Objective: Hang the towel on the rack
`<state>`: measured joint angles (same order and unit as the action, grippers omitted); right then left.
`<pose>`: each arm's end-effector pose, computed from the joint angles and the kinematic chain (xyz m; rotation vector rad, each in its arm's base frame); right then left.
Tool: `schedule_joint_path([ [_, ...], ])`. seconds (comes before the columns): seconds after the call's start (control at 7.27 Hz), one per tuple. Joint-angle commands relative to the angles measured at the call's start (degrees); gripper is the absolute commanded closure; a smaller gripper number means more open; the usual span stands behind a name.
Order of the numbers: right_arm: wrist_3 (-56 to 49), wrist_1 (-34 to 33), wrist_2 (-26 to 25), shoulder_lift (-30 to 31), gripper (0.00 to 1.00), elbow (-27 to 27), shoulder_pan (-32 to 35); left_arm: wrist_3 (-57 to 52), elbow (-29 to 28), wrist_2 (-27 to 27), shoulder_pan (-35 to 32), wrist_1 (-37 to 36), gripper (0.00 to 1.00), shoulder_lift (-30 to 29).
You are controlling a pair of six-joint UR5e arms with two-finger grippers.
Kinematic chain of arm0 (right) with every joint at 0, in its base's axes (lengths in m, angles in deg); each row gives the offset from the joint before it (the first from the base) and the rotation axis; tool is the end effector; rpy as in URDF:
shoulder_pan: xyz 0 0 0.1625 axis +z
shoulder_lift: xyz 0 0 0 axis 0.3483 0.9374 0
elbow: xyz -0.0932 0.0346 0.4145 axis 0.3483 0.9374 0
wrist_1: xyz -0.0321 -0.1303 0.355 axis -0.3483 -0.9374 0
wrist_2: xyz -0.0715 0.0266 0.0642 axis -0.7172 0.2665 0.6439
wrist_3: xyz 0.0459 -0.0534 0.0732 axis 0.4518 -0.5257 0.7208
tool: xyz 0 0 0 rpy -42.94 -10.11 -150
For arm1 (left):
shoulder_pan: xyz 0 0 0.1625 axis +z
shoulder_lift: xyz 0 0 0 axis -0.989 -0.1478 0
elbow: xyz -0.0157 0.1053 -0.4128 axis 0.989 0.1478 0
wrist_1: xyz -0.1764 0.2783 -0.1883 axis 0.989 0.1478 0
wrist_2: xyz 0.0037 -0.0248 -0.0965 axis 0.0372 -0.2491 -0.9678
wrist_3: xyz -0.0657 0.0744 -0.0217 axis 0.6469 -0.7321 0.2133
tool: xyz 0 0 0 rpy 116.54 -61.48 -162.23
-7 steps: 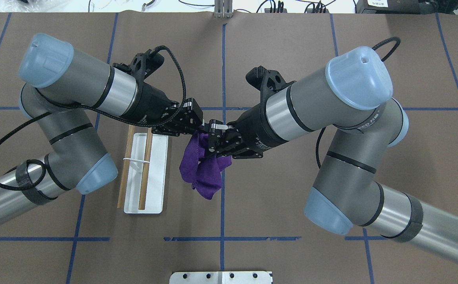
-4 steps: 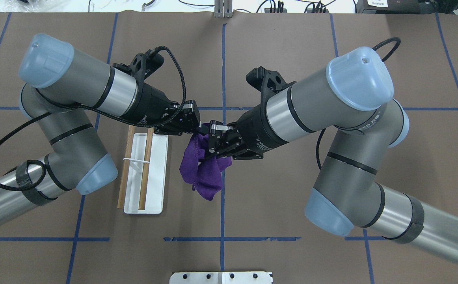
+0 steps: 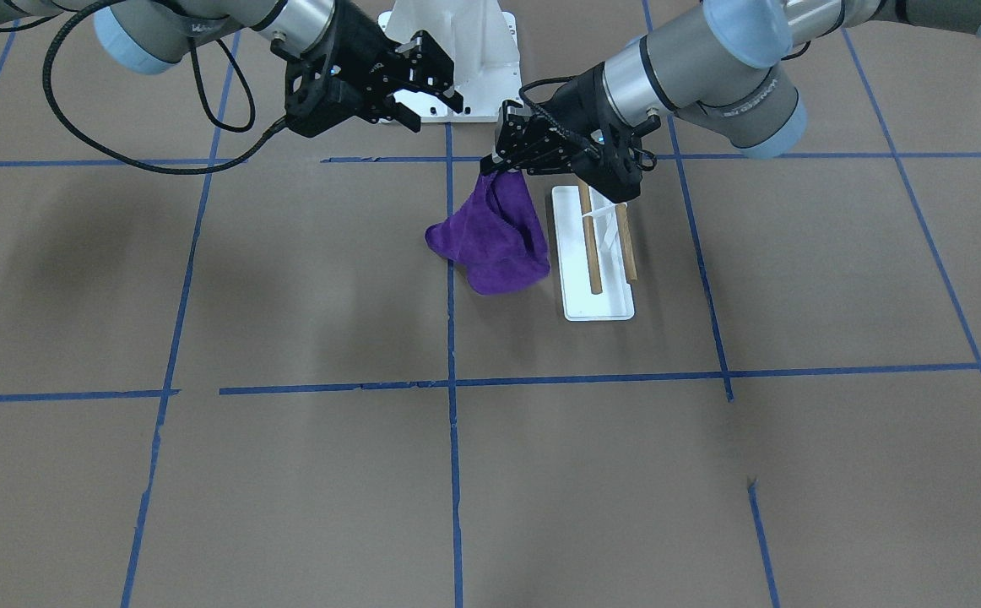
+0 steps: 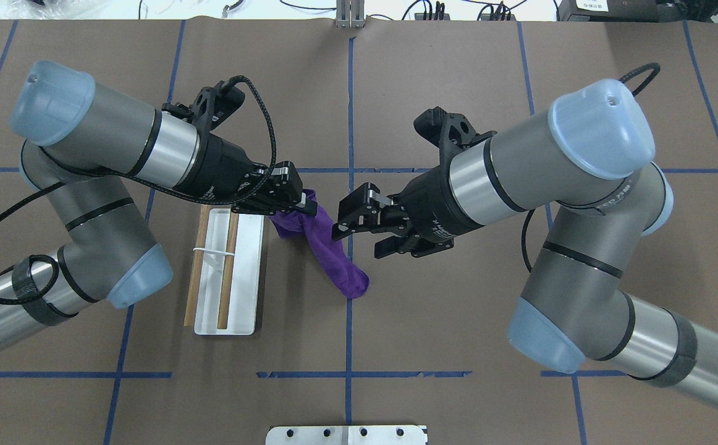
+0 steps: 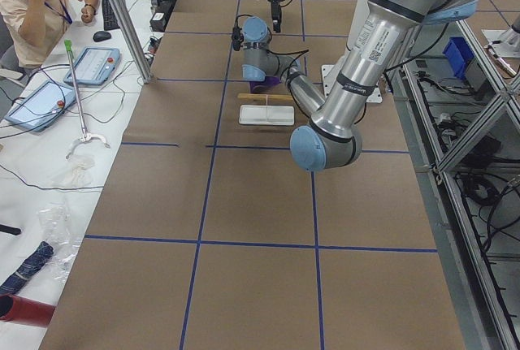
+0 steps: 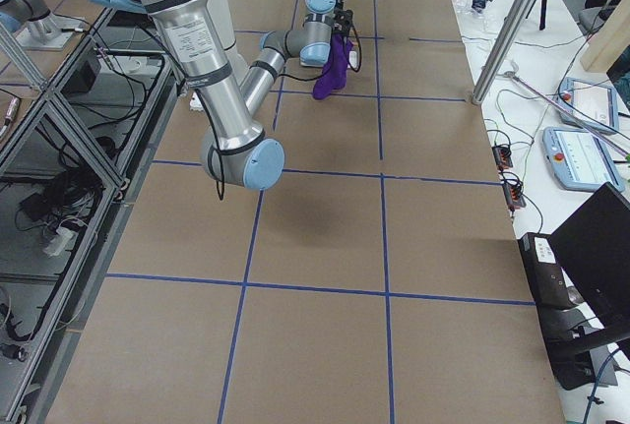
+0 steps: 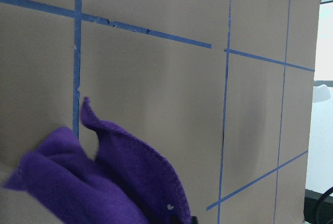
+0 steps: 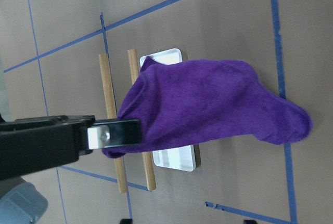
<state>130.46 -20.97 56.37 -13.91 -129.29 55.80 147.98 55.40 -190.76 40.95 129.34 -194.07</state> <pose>-0.3779 -0.3577 0.1782 -0.1326 -1.4560 0.1020 0.3781 -0.4080 0.2159 -0.0186 1.6249 0.0469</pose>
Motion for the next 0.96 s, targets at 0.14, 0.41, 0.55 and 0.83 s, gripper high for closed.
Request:
schedule_joint_path([
  [0.14, -0.2, 0.24, 1.02, 9.55, 0.0, -4.35, 4.3, -0.64, 1.01, -7.63, -4.15, 15.44, 1.0, 11.36],
  [0.41, -0.21, 0.24, 1.02, 11.48, 0.0, -4.44, 5.44, -9.01, -1.71, -15.0, -12.14, 21.55, 1.0, 16.47],
  [0.55, -0.21, 0.24, 1.02, 12.54, 0.0, -4.61, 6.23, -14.48, -2.77, -17.66, -15.49, 21.56, 1.0, 18.32],
  [0.83, -0.29, 0.33, 1.1, 15.0, 0.0, -6.01, 7.55, -15.67, -4.35, -19.26, -17.37, 21.56, 1.0, 18.34],
])
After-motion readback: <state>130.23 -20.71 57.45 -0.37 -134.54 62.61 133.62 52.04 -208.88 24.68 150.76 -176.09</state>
